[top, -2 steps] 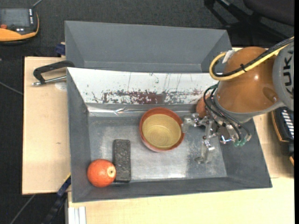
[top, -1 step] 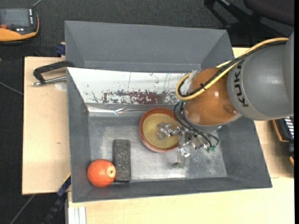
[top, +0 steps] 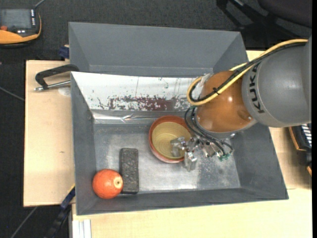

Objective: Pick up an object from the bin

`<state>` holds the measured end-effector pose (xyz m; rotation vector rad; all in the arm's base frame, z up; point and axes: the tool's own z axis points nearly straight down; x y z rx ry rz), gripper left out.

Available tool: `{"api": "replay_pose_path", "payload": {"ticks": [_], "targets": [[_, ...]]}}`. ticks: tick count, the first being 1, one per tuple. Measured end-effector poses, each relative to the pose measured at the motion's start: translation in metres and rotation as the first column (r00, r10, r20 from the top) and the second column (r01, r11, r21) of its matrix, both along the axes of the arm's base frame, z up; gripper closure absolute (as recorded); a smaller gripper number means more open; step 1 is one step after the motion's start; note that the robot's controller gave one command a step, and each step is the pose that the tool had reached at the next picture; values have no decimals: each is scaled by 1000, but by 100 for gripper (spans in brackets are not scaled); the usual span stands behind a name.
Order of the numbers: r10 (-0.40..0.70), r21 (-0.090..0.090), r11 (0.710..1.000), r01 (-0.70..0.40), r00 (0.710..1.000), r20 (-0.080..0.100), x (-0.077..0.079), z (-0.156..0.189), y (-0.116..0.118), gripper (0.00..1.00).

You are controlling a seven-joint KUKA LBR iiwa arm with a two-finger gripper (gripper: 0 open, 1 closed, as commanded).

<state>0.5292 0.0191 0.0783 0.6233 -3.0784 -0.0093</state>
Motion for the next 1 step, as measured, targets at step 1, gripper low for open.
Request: {"api": "replay_pose_path", "payload": {"ticks": [1], "targets": [[0,-1,1000,0,1000,-2,-1,-1,0,0]]}}
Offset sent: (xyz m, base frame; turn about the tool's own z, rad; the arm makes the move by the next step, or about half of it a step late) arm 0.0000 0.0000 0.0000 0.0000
